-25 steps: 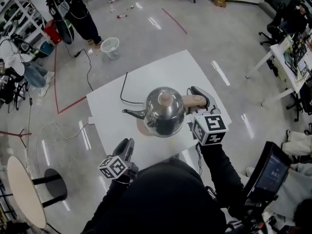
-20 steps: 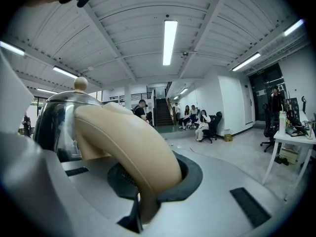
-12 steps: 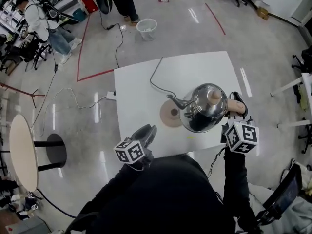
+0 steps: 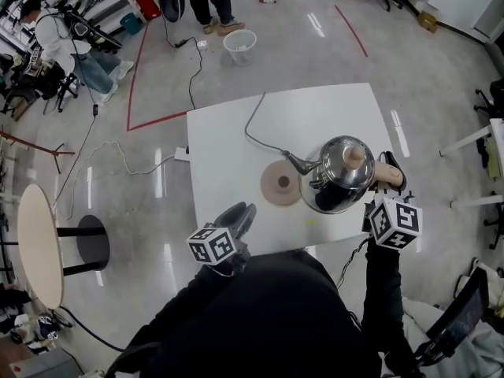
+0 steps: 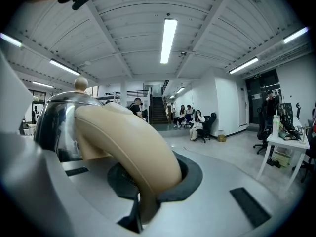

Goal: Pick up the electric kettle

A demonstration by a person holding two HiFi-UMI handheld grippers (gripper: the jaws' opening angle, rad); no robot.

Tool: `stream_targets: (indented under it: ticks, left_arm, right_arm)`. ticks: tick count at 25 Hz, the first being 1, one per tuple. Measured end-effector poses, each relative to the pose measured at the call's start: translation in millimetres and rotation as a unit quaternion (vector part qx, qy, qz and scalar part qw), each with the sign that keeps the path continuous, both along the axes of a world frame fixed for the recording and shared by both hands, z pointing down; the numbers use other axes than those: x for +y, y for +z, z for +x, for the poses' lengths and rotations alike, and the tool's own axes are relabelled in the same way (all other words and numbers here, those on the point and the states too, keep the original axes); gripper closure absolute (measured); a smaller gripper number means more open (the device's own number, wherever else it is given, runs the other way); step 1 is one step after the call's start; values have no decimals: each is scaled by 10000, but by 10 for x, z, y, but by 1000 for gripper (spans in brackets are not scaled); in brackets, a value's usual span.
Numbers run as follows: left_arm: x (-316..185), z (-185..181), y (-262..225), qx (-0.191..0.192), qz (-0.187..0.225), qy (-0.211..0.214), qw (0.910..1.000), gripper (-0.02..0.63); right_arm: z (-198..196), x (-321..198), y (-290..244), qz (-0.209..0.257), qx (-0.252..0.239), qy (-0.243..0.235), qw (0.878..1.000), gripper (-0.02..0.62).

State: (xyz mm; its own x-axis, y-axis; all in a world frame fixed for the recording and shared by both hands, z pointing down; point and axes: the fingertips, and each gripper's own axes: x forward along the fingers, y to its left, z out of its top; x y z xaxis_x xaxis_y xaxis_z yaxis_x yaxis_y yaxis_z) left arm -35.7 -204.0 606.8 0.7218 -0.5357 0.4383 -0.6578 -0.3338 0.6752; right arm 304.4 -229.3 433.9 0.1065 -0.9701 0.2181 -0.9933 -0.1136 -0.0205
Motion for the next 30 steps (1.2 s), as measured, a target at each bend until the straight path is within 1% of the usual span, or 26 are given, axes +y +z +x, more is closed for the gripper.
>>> stream_targets:
  ticks: [11, 23, 30]
  left_arm:
    - [16, -35, 51, 34, -14, 27, 10000, 449]
    - [47, -5, 62, 48, -21, -31, 10000, 448]
    - [35, -58, 30, 52, -49, -22, 10000, 449]
  right_arm:
    - [62, 70, 45, 17, -104, 173, 9998, 551]
    - [91, 66, 34, 64, -156, 138, 9998, 551]
    - [18, 56, -11, 51, -135, 119, 9998, 552]
